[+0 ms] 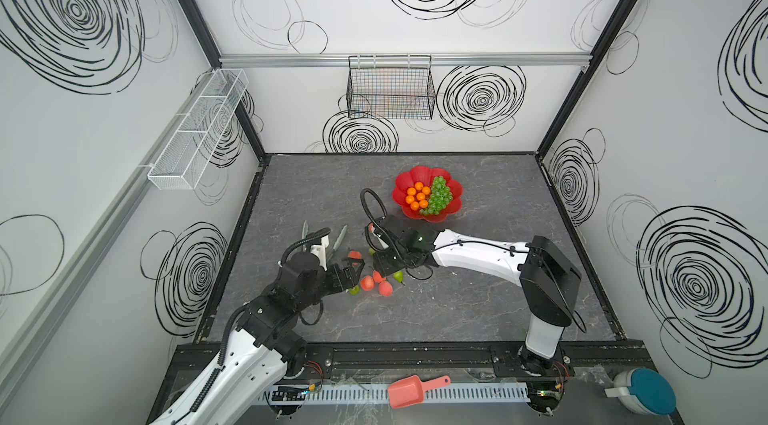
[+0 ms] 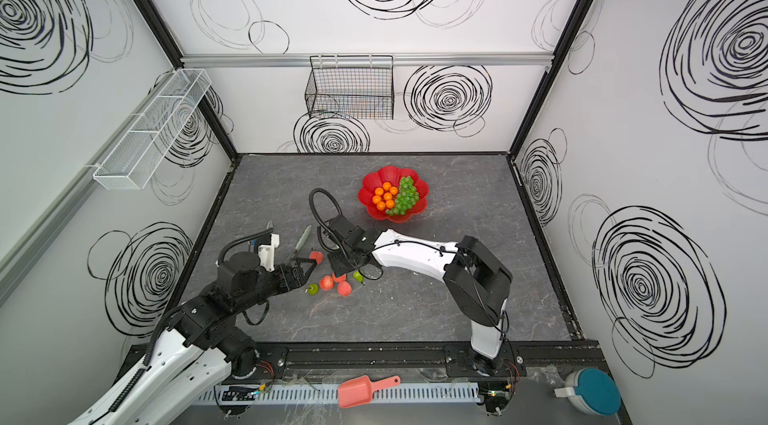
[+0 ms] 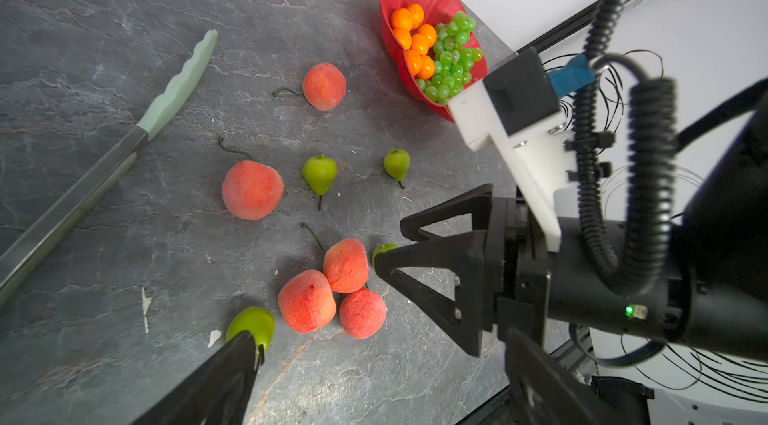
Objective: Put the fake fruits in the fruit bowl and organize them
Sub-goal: 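Lower the right gripper onto a pink peach and close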
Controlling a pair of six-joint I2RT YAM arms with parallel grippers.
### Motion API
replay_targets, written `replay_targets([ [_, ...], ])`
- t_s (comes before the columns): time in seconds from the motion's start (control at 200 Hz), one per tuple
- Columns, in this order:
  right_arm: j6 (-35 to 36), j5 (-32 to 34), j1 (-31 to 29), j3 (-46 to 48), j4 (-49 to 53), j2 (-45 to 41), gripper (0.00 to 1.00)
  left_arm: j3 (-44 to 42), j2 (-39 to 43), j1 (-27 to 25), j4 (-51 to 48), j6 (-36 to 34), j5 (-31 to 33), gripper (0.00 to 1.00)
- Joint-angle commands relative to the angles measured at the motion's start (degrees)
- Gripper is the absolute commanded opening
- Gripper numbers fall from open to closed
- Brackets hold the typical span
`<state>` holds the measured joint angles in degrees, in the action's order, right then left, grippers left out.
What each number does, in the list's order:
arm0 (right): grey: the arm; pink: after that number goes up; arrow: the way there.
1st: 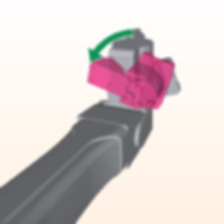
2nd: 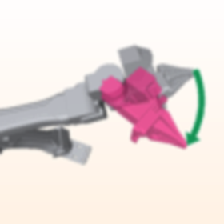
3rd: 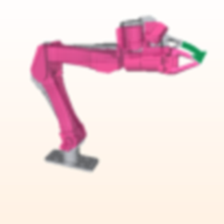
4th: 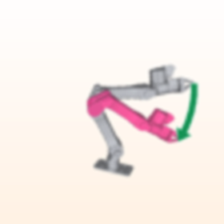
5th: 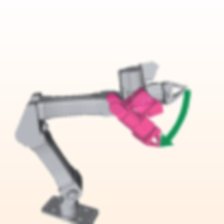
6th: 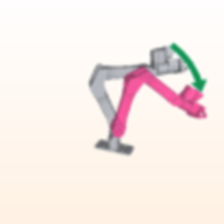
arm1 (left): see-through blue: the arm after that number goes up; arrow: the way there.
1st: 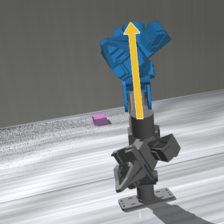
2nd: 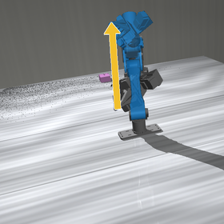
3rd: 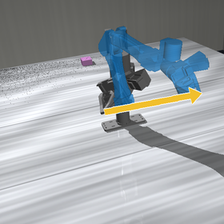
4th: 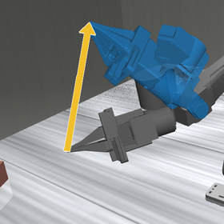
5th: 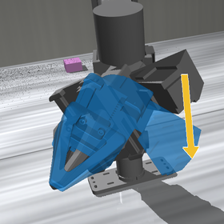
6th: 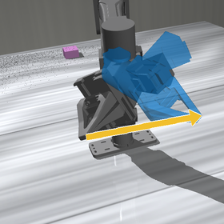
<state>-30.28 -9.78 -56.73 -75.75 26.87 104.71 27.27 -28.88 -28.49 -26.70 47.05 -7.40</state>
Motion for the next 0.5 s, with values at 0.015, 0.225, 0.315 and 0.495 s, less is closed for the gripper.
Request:
replay_targets([
  [0.015, -0.9, -1.1, -0.8, -0.2, -0.5, 1.6, 0.56, -1.0, 1.1, 0.2, -0.8, 2.4, 1.4, 0.96],
  [0.225, -1.2, -1.4, -1.7, -0.3, -0.8, 3.5, 0.57, -1.1, 2.1, 0.1, -1.3, 2.7, 1.8, 0.96],
  [0.315, -1.4, -1.5, -1.7, -0.4, -1.1, 4.5, 0.57, -1.2, 2.0, 0.2, -1.1, 2.7, 1.8, 0.96],
  [0.495, -1.5, -1.7, -1.7, -0.4, -1.8, 6.0, 0.58, -1.1, 2.1, 0.2, -1.1, 2.6, 1.7, 0.96],
])
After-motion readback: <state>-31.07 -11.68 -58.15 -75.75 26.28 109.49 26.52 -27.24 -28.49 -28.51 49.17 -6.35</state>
